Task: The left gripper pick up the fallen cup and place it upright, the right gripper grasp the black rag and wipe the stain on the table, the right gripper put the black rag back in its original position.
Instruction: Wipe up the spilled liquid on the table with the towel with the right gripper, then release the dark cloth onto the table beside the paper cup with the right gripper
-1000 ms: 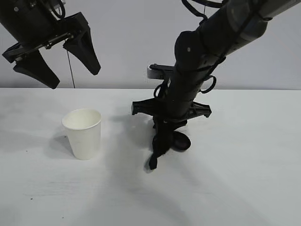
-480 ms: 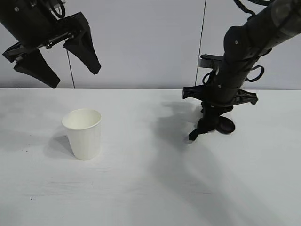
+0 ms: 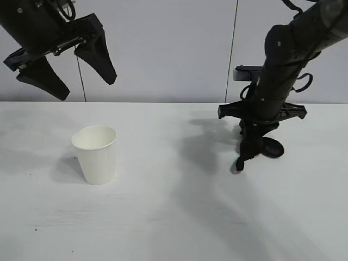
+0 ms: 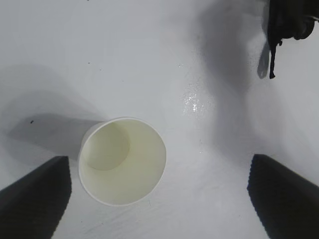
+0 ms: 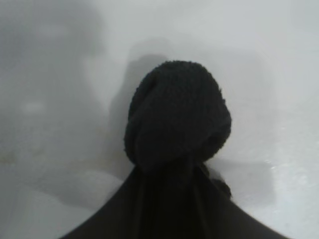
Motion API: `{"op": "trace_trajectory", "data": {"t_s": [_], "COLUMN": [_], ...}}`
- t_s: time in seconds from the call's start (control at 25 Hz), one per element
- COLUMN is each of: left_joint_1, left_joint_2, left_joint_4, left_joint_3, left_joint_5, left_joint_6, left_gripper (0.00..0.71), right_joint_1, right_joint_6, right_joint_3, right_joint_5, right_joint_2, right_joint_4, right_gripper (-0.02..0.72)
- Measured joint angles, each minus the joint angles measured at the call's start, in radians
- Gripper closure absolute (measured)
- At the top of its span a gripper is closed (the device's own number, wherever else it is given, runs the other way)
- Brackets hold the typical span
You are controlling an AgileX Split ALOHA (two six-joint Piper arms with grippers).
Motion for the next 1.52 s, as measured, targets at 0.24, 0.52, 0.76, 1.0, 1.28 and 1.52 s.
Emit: {"op": "trace_trajectory", "data": {"t_s": [0.24,0.52,0.76,1.0,1.28,1.52], "left_joint_1": [0.0,0.0,0.0,0.0,0.0,0.0], "left_joint_2": [0.0,0.0,0.0,0.0,0.0,0.0], "left_joint_4": [0.0,0.0,0.0,0.0,0.0,0.0], "left_joint_3": [0.0,0.0,0.0,0.0,0.0,0.0], "left_joint_5": [0.004,0.028,0.037,0.037,0.04,0.057], "left_joint_6": [0.0,0.0,0.0,0.0,0.0,0.0], "left_gripper": [0.016,0.016,0.016,0.016,0.016,0.016], "right_joint_1": [0.152,0.221,0.173,0.106,0.061,0.061], "right_joint_6": [-0.013,0.016,0.03,0.031,0.019,0.047], "right_joint_3": [0.003,0.005,0.031,0.041,0.189,0.266], "right_joint_5": [0.013,0.018,0.108,0.172,0.168,0.117], "right_joint_2": [-0.002,-0.008,-0.055,-0.154,-0.215,-0.282], "right_joint_4": [0.058,0.091,0.119,0.091,0.089,0.102], "right_gripper": [0.582,0.582,0.582,0.582,0.582,0.496]}}
